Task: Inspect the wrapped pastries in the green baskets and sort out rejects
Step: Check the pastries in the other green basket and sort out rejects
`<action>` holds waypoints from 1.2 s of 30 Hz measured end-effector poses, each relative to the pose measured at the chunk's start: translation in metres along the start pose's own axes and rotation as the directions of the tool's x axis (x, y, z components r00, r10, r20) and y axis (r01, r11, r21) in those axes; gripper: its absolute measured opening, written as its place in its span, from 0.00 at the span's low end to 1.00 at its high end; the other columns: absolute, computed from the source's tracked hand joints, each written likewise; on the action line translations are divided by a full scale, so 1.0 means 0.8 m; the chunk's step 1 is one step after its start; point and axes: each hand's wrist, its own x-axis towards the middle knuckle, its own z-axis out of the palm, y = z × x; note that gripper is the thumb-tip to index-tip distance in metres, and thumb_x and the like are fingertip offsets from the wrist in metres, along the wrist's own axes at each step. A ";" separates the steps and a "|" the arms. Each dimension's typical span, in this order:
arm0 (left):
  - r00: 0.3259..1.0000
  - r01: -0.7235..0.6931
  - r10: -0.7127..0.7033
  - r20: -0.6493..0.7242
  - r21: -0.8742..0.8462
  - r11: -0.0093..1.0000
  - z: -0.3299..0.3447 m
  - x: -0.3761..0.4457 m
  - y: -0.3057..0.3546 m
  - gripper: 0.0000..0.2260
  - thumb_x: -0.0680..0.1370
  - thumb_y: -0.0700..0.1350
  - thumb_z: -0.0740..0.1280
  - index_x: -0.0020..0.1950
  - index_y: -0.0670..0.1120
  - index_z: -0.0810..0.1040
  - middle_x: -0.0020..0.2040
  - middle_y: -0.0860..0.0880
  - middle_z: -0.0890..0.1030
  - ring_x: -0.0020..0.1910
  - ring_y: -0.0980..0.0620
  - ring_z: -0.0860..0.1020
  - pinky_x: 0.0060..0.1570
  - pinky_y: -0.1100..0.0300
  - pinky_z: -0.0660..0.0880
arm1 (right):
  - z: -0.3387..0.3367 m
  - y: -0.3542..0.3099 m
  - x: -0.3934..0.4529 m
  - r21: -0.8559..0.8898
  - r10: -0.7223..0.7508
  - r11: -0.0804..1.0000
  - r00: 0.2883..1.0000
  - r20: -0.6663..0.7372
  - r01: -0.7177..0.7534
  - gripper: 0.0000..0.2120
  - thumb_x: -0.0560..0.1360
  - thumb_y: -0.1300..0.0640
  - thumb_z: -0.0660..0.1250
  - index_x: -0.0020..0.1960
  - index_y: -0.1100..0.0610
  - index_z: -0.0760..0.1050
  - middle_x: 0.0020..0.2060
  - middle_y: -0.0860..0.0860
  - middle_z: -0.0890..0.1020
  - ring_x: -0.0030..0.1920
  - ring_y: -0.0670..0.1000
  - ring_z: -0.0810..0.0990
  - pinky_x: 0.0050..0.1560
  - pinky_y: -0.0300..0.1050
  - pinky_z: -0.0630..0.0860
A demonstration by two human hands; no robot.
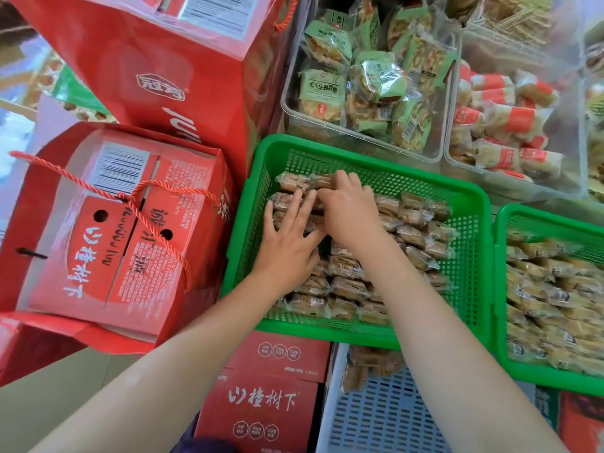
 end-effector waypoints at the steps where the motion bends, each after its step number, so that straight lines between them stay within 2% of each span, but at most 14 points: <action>1: 1.000 -0.004 0.004 0.018 -0.004 1.000 -0.001 0.002 0.000 0.23 0.81 0.52 0.60 0.77 0.58 0.63 0.82 0.43 0.39 0.80 0.41 0.37 0.74 0.30 0.41 | -0.005 0.001 0.005 -0.017 -0.010 1.000 1.000 0.030 0.011 0.13 0.79 0.58 0.62 0.62 0.52 0.77 0.64 0.56 0.69 0.65 0.59 0.66 0.59 0.55 0.68; 3: 0.999 -0.001 0.002 0.045 -0.016 1.000 -0.004 0.005 -0.001 0.23 0.82 0.52 0.59 0.77 0.59 0.62 0.82 0.43 0.39 0.80 0.41 0.36 0.74 0.32 0.39 | -0.014 0.003 0.013 -0.010 -0.018 1.000 0.995 0.103 0.020 0.15 0.79 0.58 0.62 0.64 0.50 0.77 0.62 0.55 0.70 0.64 0.58 0.67 0.59 0.54 0.69; 5: 0.999 -0.020 0.020 0.034 -0.022 1.000 -0.007 0.008 -0.002 0.20 0.81 0.52 0.60 0.74 0.57 0.67 0.82 0.43 0.40 0.80 0.42 0.36 0.75 0.33 0.38 | -0.017 0.008 0.014 0.013 -0.002 1.000 0.992 0.125 0.000 0.17 0.79 0.59 0.62 0.65 0.48 0.78 0.61 0.54 0.73 0.63 0.57 0.69 0.59 0.54 0.69; 10: 0.999 -0.038 0.040 0.026 -0.047 0.998 -0.003 0.003 -0.003 0.17 0.82 0.51 0.60 0.71 0.54 0.71 0.83 0.45 0.43 0.81 0.43 0.38 0.75 0.34 0.38 | 0.012 0.008 -0.012 0.055 0.086 0.995 0.987 -0.134 -0.080 0.10 0.79 0.57 0.65 0.56 0.52 0.82 0.52 0.51 0.81 0.56 0.57 0.75 0.52 0.53 0.68; 12: 0.998 -0.053 0.051 -0.023 -0.060 0.997 0.000 0.000 -0.004 0.16 0.81 0.50 0.61 0.69 0.53 0.73 0.83 0.44 0.47 0.81 0.42 0.41 0.75 0.34 0.42 | 0.027 -0.002 -0.017 0.073 0.100 0.994 0.974 -0.203 -0.087 0.03 0.75 0.61 0.69 0.48 0.56 0.81 0.44 0.53 0.83 0.49 0.58 0.78 0.47 0.52 0.69; 14: 0.996 -0.060 0.056 -0.064 -0.069 0.996 0.001 -0.001 -0.005 0.15 0.80 0.50 0.63 0.67 0.52 0.75 0.83 0.44 0.49 0.81 0.42 0.44 0.76 0.33 0.45 | 0.036 -0.006 -0.016 0.158 0.143 0.983 0.944 -0.298 -0.099 0.06 0.71 0.65 0.71 0.40 0.57 0.75 0.36 0.53 0.81 0.41 0.58 0.77 0.42 0.50 0.67; 16: 0.994 -0.066 0.060 -0.096 -0.066 0.996 0.001 0.001 -0.005 0.16 0.79 0.49 0.64 0.67 0.52 0.75 0.83 0.43 0.50 0.81 0.41 0.45 0.76 0.33 0.47 | 0.038 -0.001 -0.015 0.306 0.224 0.944 0.920 -0.323 -0.123 0.08 0.73 0.66 0.68 0.39 0.57 0.73 0.33 0.49 0.77 0.40 0.57 0.75 0.42 0.48 0.62; 19: 0.991 -0.079 0.076 -0.113 -0.023 0.997 0.002 0.002 -0.003 0.16 0.77 0.48 0.64 0.66 0.51 0.76 0.83 0.43 0.51 0.81 0.41 0.46 0.76 0.34 0.47 | 0.042 0.002 -0.019 0.401 0.286 0.906 0.896 -0.341 -0.137 0.09 0.76 0.65 0.67 0.38 0.57 0.73 0.33 0.46 0.73 0.41 0.56 0.73 0.43 0.48 0.62; 22: 0.992 -0.093 0.093 -0.085 0.010 0.996 0.002 0.004 -0.001 0.13 0.77 0.48 0.63 0.61 0.48 0.77 0.81 0.41 0.56 0.81 0.40 0.48 0.76 0.35 0.42 | 0.049 0.000 -0.023 0.240 0.161 0.967 0.931 -0.326 -0.082 0.06 0.75 0.63 0.68 0.40 0.57 0.77 0.38 0.50 0.81 0.46 0.59 0.74 0.42 0.49 0.62; 24: 0.996 -0.083 0.083 -0.031 -0.016 0.996 -0.002 0.007 0.000 0.13 0.79 0.48 0.62 0.62 0.48 0.76 0.82 0.40 0.55 0.81 0.40 0.46 0.76 0.37 0.39 | 0.040 0.008 -0.017 0.137 0.093 0.989 0.966 -0.242 -0.061 0.05 0.76 0.61 0.67 0.43 0.57 0.81 0.45 0.54 0.81 0.50 0.60 0.74 0.46 0.51 0.67; 26: 0.997 -0.072 0.071 -0.009 -0.038 0.997 -0.005 0.010 0.000 0.13 0.79 0.47 0.61 0.63 0.49 0.74 0.82 0.40 0.53 0.81 0.40 0.43 0.76 0.37 0.36 | 0.024 0.015 -0.007 0.182 0.082 0.982 0.977 -0.199 -0.045 0.08 0.79 0.60 0.64 0.46 0.59 0.82 0.47 0.55 0.79 0.51 0.59 0.74 0.50 0.53 0.72; 29: 0.995 -0.090 0.087 -0.054 -0.051 0.995 -0.009 0.015 -0.001 0.12 0.76 0.45 0.62 0.59 0.48 0.77 0.78 0.37 0.63 0.81 0.36 0.45 0.77 0.37 0.37 | 0.009 0.016 0.012 0.296 0.135 0.954 0.955 -0.266 -0.053 0.07 0.78 0.65 0.63 0.53 0.64 0.78 0.48 0.58 0.78 0.51 0.59 0.75 0.49 0.52 0.75; 31: 0.993 -0.099 0.094 -0.074 -0.071 0.993 -0.012 0.020 -0.005 0.12 0.75 0.45 0.63 0.57 0.50 0.80 0.74 0.38 0.68 0.80 0.35 0.45 0.76 0.37 0.37 | 0.009 0.010 0.025 0.285 0.133 0.957 0.964 -0.230 -0.064 0.09 0.77 0.67 0.63 0.57 0.63 0.76 0.52 0.58 0.77 0.54 0.59 0.74 0.50 0.51 0.74; 36: 0.997 -0.076 0.075 -0.014 -0.115 0.990 -0.017 0.023 -0.011 0.16 0.74 0.45 0.67 0.61 0.53 0.79 0.76 0.42 0.66 0.80 0.34 0.45 0.75 0.33 0.38 | 0.019 0.001 0.035 0.210 0.146 0.971 0.979 -0.145 -0.114 0.11 0.78 0.68 0.63 0.60 0.62 0.72 0.57 0.60 0.74 0.58 0.60 0.71 0.50 0.48 0.70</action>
